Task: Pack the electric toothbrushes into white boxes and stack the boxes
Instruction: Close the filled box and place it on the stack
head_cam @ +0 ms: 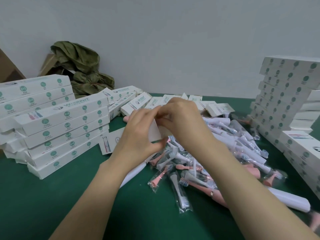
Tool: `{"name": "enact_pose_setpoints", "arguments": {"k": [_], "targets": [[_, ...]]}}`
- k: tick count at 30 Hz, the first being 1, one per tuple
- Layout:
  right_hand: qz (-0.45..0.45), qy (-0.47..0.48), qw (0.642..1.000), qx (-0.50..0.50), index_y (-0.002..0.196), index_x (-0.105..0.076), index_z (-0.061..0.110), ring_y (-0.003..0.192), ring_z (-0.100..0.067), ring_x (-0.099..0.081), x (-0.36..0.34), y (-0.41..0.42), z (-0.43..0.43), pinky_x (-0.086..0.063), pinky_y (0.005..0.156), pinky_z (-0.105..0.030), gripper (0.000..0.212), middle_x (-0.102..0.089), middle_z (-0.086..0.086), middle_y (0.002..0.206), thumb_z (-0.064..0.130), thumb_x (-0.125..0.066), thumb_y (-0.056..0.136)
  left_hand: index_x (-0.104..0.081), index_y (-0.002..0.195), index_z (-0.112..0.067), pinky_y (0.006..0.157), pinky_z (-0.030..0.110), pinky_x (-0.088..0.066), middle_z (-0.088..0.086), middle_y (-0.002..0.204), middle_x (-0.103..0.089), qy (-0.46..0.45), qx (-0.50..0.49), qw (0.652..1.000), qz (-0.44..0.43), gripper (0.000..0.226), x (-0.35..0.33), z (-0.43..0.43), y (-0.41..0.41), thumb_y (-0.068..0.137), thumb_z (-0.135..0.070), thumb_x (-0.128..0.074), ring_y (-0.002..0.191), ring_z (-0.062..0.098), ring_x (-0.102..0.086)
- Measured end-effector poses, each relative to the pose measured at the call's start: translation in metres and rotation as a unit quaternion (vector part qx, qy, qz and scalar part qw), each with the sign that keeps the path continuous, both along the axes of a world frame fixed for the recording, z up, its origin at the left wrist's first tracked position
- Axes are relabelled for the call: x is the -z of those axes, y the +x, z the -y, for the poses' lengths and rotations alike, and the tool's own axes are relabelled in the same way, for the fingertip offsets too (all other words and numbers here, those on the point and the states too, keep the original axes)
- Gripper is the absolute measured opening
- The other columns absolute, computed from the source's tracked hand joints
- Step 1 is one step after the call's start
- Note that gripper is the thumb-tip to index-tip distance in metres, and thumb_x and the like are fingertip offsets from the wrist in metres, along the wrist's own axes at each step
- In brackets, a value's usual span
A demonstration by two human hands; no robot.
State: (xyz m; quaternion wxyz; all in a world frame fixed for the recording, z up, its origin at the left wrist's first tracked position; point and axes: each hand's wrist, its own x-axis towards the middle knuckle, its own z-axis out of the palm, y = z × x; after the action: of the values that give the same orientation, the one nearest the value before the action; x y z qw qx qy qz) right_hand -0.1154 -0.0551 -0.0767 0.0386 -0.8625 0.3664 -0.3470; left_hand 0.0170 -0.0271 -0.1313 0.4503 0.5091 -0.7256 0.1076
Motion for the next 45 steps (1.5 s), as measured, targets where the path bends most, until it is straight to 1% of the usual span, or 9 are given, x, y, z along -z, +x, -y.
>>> {"name": "enact_pose_setpoints", "arguments": {"k": [7,12,16,21,28,33,35,39,45], "targets": [[0.053,0.155,0.979,-0.118,0.118,-0.062,0.016,0.073,0.009,-0.050,-0.002,-0.010,-0.007,-0.037,0.069,-0.004,0.034,-0.052,0.018,0.087,0.005,-0.060,0.087,-0.051,0.130,0.003,0.092,0.010,-0.026,0.017,0.111,-0.059,-0.035,-0.052,0.998,-0.015,0.075,0.000,0.000,0.008,0.062,-0.006,-0.082,0.103,0.026,-0.049],[0.225,0.188,0.950,-0.103,0.102,-0.056,0.021,0.069,-0.002,-0.060,0.008,-0.004,-0.004,-0.048,0.069,-0.016,0.030,-0.064,0.006,0.089,0.006,-0.072,0.081,-0.052,0.129,0.004,0.090,0.013,-0.028,0.017,0.109,-0.059,-0.035,-0.052,0.998,-0.024,0.072,-0.001,-0.002,0.003,0.064,-0.008,-0.082,0.103,0.028,-0.051],[0.331,0.123,0.935,-0.028,0.078,-0.052,0.028,0.065,-0.009,-0.059,0.021,0.005,-0.003,-0.051,0.066,-0.025,0.032,-0.061,0.002,0.081,0.022,-0.082,0.071,-0.051,0.129,0.006,0.091,0.016,-0.028,0.019,0.110,-0.059,-0.039,-0.050,0.998,-0.013,0.074,-0.004,-0.004,0.002,0.066,-0.011,-0.083,0.104,0.031,-0.051],[0.324,0.060,0.943,-0.045,0.082,-0.068,0.020,0.071,-0.002,-0.056,0.025,0.012,-0.003,-0.045,0.070,-0.017,0.010,-0.062,0.011,0.079,0.020,-0.077,0.077,-0.052,0.127,0.008,0.092,0.013,-0.029,0.020,0.108,-0.059,-0.060,-0.042,0.997,-0.034,0.068,-0.007,-0.004,-0.001,0.067,-0.020,-0.071,0.104,0.020,-0.046],[0.027,-0.065,0.996,-0.049,0.128,-0.059,0.011,0.096,-0.025,-0.039,0.027,0.019,-0.006,-0.036,0.081,-0.032,0.040,-0.052,-0.008,0.100,0.001,-0.043,0.092,-0.052,0.127,0.009,0.090,0.007,-0.025,0.022,0.106,-0.058,-0.064,-0.059,0.994,-0.063,0.069,-0.005,0.000,0.009,0.072,-0.034,-0.053,0.101,0.021,-0.044],[0.113,0.073,0.990,-0.048,0.110,-0.061,0.011,0.080,-0.008,-0.049,0.026,-0.008,-0.015,-0.038,0.074,-0.022,0.019,-0.058,0.001,0.095,0.011,-0.054,0.092,-0.050,0.129,0.009,0.090,0.017,-0.026,0.024,0.105,-0.057,-0.057,-0.076,0.995,-0.006,0.070,-0.001,0.003,0.012,0.070,-0.014,-0.079,0.100,0.037,-0.050],[0.023,0.157,0.987,0.018,0.094,-0.060,0.014,0.069,-0.005,-0.050,0.028,-0.029,-0.018,-0.041,0.062,-0.025,0.017,-0.060,0.003,0.085,0.030,-0.059,0.089,-0.048,0.131,0.007,0.092,0.019,-0.026,0.023,0.107,-0.056,-0.056,-0.079,0.995,0.003,0.073,-0.002,0.003,0.012,0.070,-0.013,-0.082,0.101,0.039,-0.050],[-0.299,0.282,0.909,0.069,0.074,-0.058,0.009,0.060,-0.014,-0.050,0.042,-0.040,-0.034,-0.042,0.058,-0.030,0.050,-0.059,-0.004,0.070,0.059,-0.067,0.077,-0.047,0.131,0.008,0.091,0.019,-0.025,0.023,0.106,-0.055,-0.053,-0.066,0.996,0.012,0.073,0.003,0.002,0.012,0.069,-0.010,-0.082,0.098,0.040,-0.050],[-0.302,0.257,0.914,0.082,0.066,-0.050,0.015,0.061,-0.017,-0.048,0.053,-0.017,-0.040,-0.035,0.055,-0.025,0.028,-0.050,0.001,0.065,0.032,-0.069,0.077,-0.047,0.133,0.005,0.090,0.018,-0.025,0.021,0.105,-0.055,-0.050,-0.063,0.997,0.016,0.074,0.006,0.000,0.010,0.069,-0.011,-0.082,0.097,0.039,-0.051]]}}
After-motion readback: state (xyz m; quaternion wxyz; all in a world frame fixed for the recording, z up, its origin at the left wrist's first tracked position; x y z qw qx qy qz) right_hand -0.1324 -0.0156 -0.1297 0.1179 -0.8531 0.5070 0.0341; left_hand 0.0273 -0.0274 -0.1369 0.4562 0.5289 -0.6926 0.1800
